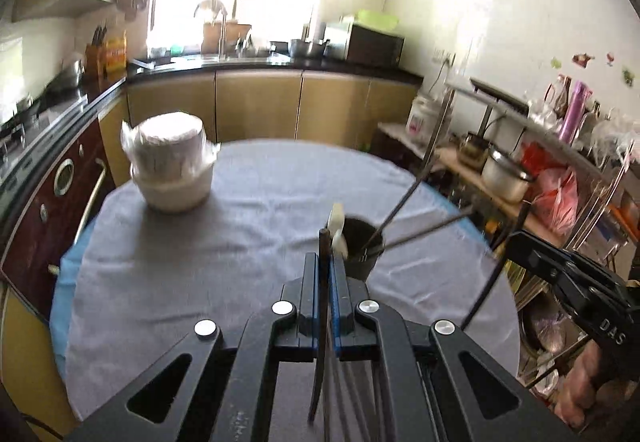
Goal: Organize utensils
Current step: 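Lower both held chopsticks into the black holder with both tools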
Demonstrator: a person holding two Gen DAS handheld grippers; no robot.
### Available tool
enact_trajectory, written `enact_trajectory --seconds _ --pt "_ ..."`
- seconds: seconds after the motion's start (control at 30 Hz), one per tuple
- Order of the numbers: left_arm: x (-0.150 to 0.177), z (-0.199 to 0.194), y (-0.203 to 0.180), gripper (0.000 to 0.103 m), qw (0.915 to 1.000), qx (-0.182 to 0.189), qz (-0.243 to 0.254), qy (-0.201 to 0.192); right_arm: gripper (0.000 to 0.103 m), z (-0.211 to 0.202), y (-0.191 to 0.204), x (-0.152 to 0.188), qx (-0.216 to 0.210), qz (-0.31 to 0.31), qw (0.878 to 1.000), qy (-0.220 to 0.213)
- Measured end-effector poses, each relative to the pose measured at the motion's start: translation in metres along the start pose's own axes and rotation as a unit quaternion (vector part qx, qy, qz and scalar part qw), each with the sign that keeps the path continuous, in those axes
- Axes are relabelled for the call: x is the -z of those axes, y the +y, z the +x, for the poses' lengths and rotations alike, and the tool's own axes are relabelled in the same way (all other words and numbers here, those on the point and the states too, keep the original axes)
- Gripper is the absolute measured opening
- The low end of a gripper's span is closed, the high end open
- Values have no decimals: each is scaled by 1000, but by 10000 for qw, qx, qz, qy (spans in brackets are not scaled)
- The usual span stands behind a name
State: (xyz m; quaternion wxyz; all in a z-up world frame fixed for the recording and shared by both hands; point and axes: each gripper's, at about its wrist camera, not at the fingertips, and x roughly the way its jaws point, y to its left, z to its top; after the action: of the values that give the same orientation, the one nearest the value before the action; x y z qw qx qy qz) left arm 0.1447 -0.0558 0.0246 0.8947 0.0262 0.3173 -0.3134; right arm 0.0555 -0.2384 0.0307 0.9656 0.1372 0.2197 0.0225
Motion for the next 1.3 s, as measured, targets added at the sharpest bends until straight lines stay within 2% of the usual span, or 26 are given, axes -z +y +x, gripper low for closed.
enact_trajectory --seconds 0.37,0.53,0.67,0.8,1.0,1.13,1.2,1.3 --pt "-84 -15 -18 5 9966 175 174 -781 7 4 9 -87 158 89 9958 -893" --pt "-119 -11 -27 5 9941 244 312 -1006 7 16 7 -123 336 85 9935 -1081" --pt "-135 2 -27 5 9932 359 152 -1101 7 35 3 -136 589 73 9921 -1104" --pt "-130 29 -26 5 9940 388 7 -1024 7 65 -8 -134 815 137 9931 -836" --pt "-97 77 -13 5 9981 339 -279 -428 8 95 -25 -107 997 256 9942 -305" --pt "-87 89 -6 5 9982 465 -375 -103 8 109 -32 -94 1057 302 9939 47" --pt "-85 88 -4 5 9981 457 -408 -1 9 110 -36 -92 947 478 9941 218" --pt "-79 78 -1 11 9982 497 -337 56 15 99 -39 -91 880 585 9940 270"
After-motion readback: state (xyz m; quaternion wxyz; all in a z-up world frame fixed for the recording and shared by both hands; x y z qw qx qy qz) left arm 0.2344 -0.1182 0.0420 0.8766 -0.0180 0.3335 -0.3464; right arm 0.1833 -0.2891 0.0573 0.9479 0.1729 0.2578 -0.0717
